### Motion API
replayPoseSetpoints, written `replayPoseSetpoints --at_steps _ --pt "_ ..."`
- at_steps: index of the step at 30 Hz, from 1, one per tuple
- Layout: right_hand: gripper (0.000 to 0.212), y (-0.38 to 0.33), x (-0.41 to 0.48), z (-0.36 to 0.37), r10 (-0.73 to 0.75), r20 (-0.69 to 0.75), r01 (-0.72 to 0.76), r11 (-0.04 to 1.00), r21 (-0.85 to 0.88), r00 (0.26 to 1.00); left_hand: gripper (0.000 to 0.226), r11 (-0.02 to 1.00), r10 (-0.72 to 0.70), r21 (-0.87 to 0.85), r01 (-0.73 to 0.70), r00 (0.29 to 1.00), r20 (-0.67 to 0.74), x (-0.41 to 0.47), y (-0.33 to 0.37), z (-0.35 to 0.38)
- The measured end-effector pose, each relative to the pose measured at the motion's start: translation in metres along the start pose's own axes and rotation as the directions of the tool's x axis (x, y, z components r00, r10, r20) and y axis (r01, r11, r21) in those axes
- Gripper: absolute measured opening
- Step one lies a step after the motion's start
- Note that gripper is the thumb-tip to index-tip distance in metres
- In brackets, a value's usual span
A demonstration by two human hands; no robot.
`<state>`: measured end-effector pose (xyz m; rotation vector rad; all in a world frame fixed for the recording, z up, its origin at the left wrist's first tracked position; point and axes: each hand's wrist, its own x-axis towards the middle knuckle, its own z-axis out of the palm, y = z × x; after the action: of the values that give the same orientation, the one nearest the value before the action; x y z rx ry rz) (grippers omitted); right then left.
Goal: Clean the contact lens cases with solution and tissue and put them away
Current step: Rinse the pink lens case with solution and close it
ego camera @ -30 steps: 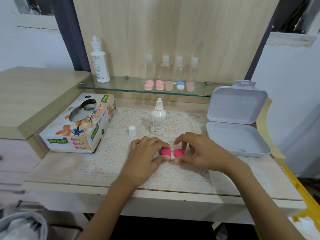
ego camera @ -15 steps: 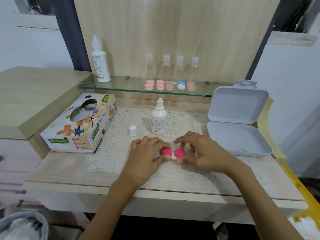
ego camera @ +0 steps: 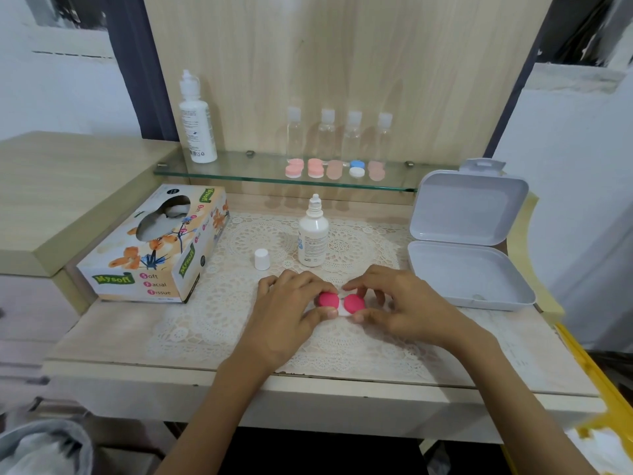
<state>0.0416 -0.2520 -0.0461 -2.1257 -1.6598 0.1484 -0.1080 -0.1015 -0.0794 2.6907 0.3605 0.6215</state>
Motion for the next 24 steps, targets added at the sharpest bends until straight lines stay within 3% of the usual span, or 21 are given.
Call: replayPoseSetpoints --at_steps 10,21,24 --pt "0.022 0.001 0.0 0.014 -0.078 -0.124 0.062 0.99 -0.125 0.989 0.058 1.0 -0.006 0.01 0.006 1.0 0.003 0.0 0.001 0.0" --pt "0.018 0.002 -0.001 0.023 -0.046 -0.222 0.028 0.996 -0.083 0.974 0.054 1.0 0.003 -0.007 -0.003 1.0 -0.008 0.0 -0.001 0.001" --pt "0.019 0.003 -0.002 0.024 -0.036 -0.224 0.022 0.998 -0.065 0.974 0.042 1.0 -0.006 -0.007 0.006 1.0 0.01 0.001 0.0 0.0"
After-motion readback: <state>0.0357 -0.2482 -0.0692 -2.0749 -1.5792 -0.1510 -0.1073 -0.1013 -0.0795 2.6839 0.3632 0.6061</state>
